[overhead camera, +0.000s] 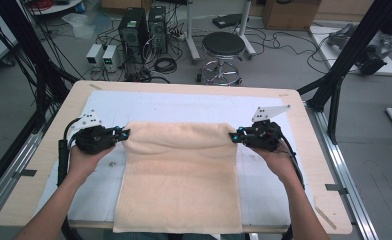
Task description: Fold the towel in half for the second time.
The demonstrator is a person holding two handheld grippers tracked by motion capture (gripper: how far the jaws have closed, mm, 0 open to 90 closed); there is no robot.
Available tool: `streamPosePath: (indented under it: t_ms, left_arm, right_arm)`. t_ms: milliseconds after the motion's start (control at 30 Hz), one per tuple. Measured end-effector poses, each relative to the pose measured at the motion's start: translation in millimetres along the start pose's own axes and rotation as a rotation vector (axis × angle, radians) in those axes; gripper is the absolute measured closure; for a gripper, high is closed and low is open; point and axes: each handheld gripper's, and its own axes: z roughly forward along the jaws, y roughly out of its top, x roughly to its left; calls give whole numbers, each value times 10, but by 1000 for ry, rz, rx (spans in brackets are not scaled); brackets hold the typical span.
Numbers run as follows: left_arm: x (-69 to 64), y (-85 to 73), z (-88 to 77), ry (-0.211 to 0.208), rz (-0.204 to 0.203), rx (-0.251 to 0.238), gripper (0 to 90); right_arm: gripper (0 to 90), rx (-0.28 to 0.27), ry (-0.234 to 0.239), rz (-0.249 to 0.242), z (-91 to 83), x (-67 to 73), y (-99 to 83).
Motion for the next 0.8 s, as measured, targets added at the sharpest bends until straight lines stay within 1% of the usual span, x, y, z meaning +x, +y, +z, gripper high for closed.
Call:
streamPosePath:
  t_ms: [67, 100, 133, 200, 233, 267, 400, 467, 500, 600, 667, 733, 800]
  left_arm:
    - [-67, -39, -51, -7, 20, -4, 817]
    - [-97, -61, -75, -11, 23, -7, 817]
    - [-125, -85, -102, -19, 26, -8, 817]
    - [-191, -147, -153, -30, 29, -16, 817]
    - [-221, -185, -180, -35, 34, -12, 817]
    - [-252, -226, -204, -41, 35, -11, 817]
    - [-380, -372, -314, -58, 47, -7, 816]
    - [-429, -420, -365, -79, 42, -6, 813]
    - [-458, -453, -392, -92, 38, -2, 812]
    - [-559, -580, -457, -120, 42, 25, 805]
    - [-597, -647, -492, -129, 48, 48, 800]
    - [-622, -717, -533, -139, 45, 63, 797]
    - [-643, -790, -586, -148, 45, 88, 796]
  right_arm:
    - [807, -4, 7, 0, -30, 57, -40]
    - [807, -7, 12, -9, -42, 88, -60]
    - [807, -10, 7, -19, -55, 118, -83]
    - [808, -4, 15, -14, -81, 190, -136]
    - [808, -12, 18, -26, -89, 218, -167]
    - [807, -14, 24, -20, -101, 257, -199]
    - [808, -15, 43, -31, -125, 427, -334]
    - [807, -12, 46, -39, -127, 489, -397]
    - [808, -11, 48, -40, -129, 526, -435]
    - [806, 22, 51, -50, -128, 642, -554]
    - [804, 40, 53, -52, -122, 706, -640]
    - [800, 57, 54, -50, -120, 763, -719]
    - [800, 67, 52, -50, -130, 810, -786]
